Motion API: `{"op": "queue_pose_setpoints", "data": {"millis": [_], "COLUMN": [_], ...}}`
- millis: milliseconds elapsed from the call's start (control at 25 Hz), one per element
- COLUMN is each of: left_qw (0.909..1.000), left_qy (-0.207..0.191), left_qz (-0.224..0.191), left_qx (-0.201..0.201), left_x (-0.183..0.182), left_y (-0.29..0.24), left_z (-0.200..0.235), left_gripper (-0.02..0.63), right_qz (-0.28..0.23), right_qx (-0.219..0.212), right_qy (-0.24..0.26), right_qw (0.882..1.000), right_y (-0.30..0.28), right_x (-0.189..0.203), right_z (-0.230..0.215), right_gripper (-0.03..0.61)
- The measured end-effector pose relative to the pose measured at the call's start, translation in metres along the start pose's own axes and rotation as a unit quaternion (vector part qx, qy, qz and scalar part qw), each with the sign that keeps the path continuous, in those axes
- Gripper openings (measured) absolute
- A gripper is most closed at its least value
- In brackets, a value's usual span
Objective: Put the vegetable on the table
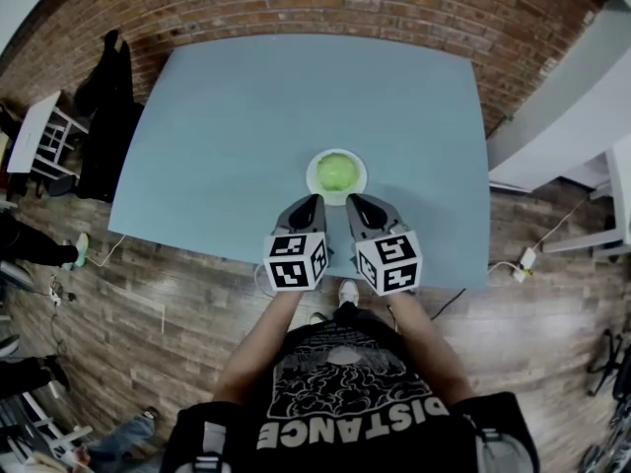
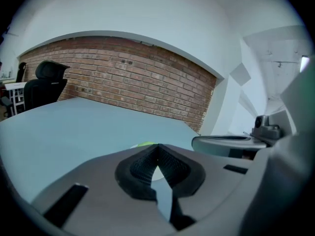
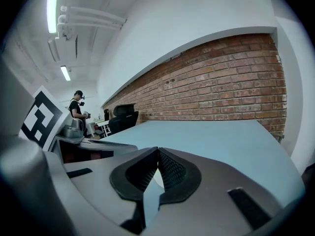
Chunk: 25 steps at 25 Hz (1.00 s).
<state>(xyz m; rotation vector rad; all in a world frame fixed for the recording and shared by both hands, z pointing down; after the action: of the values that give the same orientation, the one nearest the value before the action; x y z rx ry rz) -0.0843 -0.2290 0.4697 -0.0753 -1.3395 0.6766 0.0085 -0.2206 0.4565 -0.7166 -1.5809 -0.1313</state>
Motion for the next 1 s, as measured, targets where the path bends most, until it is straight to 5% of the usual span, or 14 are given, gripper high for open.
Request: {"op": "queue_pose_setpoints", "data": {"millis": [1000], "left_qw": [0.9979], "left_qy": [-0.018], "left_qz": [-0.031], "left_qx": [0.054], "left_x": [-0.013], "left_y": [0.07], "left_z": [-0.019], "left_gripper": [0.0], "right_qz": [-0.029], "right_qx": [0.0], "right_qy": [0.005], "right_qw": [1.0], "right_y": [0.031], "right_x": [-0.013], "right_z": [0.058], "right_gripper": [0.009]}}
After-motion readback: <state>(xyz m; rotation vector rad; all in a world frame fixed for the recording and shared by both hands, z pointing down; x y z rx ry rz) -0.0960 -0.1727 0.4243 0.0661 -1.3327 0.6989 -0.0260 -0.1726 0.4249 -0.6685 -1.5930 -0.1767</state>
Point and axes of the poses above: the fingertips, and each gripper's own axes: y backward along the fingers, z to its left, x out of its underside, the point moved 3 cm from there along y, backward along the fingers, and after that the axes turned 1 degree about -x, right-handed, at the moved point
